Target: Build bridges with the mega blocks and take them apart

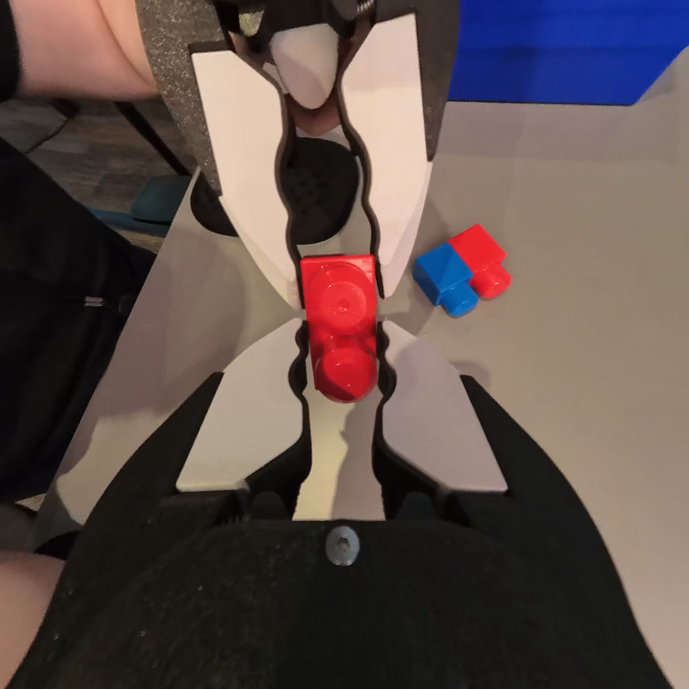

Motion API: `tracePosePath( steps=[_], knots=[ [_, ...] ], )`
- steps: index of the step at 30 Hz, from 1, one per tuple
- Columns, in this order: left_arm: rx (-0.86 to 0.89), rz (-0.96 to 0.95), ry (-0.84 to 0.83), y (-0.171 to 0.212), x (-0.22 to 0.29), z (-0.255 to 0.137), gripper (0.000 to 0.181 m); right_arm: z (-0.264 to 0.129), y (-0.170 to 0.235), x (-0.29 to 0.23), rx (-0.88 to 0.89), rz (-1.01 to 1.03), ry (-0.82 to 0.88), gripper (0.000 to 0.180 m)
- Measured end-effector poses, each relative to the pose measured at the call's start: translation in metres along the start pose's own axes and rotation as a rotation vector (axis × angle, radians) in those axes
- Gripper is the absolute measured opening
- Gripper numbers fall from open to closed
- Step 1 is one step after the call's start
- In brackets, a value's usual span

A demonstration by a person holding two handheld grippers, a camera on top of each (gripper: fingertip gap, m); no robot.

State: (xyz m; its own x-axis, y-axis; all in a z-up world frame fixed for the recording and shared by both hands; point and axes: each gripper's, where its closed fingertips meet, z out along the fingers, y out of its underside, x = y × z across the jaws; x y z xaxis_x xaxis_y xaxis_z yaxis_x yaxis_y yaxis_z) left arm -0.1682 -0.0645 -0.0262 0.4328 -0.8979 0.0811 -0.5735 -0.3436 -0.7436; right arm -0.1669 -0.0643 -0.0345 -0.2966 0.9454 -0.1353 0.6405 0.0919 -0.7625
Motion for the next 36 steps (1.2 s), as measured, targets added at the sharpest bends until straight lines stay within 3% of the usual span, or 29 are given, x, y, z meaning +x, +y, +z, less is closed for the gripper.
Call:
tracePosePath(
  steps=[8,10,14,16,19,21,24,36],
  knots=[
    [-0.002,0.007,0.016,-0.001,0.005,-0.001,0.037,0.002,0.003,-0.007,0.002,-0.005,-0.068,0.033],
    [0.014,-0.012,-0.029,-0.002,-0.007,-0.012,0.047,-0.004,0.004,-0.002,0.028,0.003,-0.051,0.033],
    [-0.001,-0.005,-0.4,0.017,-0.079,-0.059,0.064,-0.03,0.015,0.016,0.088,0.069,0.024,0.033],
    [-0.047,-0.017,-0.439,0.036,-0.094,-0.067,0.06,-0.045,0.018,0.024,0.137,0.109,0.056,0.033],
    [-0.172,-0.114,-0.326,0.068,-0.088,-0.047,0.064,-0.058,0.024,0.033,0.171,0.149,0.092,0.033],
    [-0.253,-0.116,-0.353,0.085,-0.093,-0.034,0.066,-0.06,0.029,0.035,0.167,0.167,0.097,0.033],
    [-0.361,-0.086,-0.418,0.101,-0.099,-0.019,0.083,-0.058,0.035,0.037,0.156,0.179,0.099,0.033],
    [-0.446,-0.227,-0.361,0.109,-0.105,0.018,0.089,-0.055,0.042,0.038,0.14,0.2,0.076,0.033]
  ],
)
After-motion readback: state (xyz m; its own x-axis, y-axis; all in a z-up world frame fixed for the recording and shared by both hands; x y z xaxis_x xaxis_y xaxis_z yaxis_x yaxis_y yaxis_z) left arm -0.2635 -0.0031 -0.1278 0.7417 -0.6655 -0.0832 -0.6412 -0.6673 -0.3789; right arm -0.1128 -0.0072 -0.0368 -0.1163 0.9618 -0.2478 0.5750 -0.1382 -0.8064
